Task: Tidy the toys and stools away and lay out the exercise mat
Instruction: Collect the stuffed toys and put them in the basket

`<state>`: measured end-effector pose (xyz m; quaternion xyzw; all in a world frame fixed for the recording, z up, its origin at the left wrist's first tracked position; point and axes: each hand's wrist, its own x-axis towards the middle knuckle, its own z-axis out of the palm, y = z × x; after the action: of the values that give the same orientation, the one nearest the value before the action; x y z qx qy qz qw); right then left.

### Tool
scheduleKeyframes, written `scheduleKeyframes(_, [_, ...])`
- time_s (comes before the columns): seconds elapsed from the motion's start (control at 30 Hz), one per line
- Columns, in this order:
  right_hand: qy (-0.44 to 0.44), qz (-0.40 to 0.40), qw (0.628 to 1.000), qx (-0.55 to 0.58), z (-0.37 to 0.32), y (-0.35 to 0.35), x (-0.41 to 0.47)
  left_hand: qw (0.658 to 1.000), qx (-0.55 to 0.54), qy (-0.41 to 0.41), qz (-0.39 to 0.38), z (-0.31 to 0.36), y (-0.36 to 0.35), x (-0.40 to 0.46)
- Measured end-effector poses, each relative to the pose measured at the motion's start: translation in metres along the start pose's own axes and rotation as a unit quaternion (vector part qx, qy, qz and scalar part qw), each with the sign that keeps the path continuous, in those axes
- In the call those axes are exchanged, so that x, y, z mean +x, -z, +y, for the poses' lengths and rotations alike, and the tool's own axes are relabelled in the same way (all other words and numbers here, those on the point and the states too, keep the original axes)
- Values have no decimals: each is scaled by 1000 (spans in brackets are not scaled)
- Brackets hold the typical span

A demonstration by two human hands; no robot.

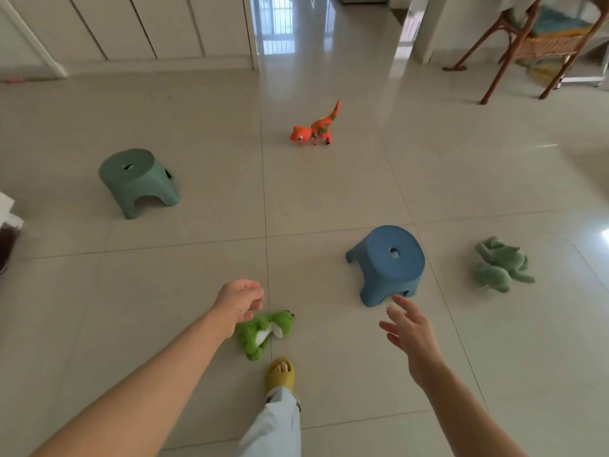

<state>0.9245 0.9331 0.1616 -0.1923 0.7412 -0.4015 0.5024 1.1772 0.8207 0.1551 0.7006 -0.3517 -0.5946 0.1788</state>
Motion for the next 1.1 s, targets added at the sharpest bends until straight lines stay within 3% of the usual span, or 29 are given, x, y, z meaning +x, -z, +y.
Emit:
scheduleKeyframes(0.3, [-82,-26,996,5,17,-82,109,994,4,109,7,-35,-4,136])
scheduleKeyframes(0.63, [-194,-92,977,-9,150,-161,246,980,-6,195,39,-155,-57,294])
scheduleKeyframes(0.8, [-234,-122,964,-27,233,-183,306,958,-41,281,46,-231,-89,374])
scheduleKeyframes(0.97, [-244,-130,960,-52,287,-192,350,925,-67,366,71,-283,-103,425])
scheduleKeyframes(1.1, [-239,-127,962,-49,308,-191,378,919,-65,377,94,-309,-111,456])
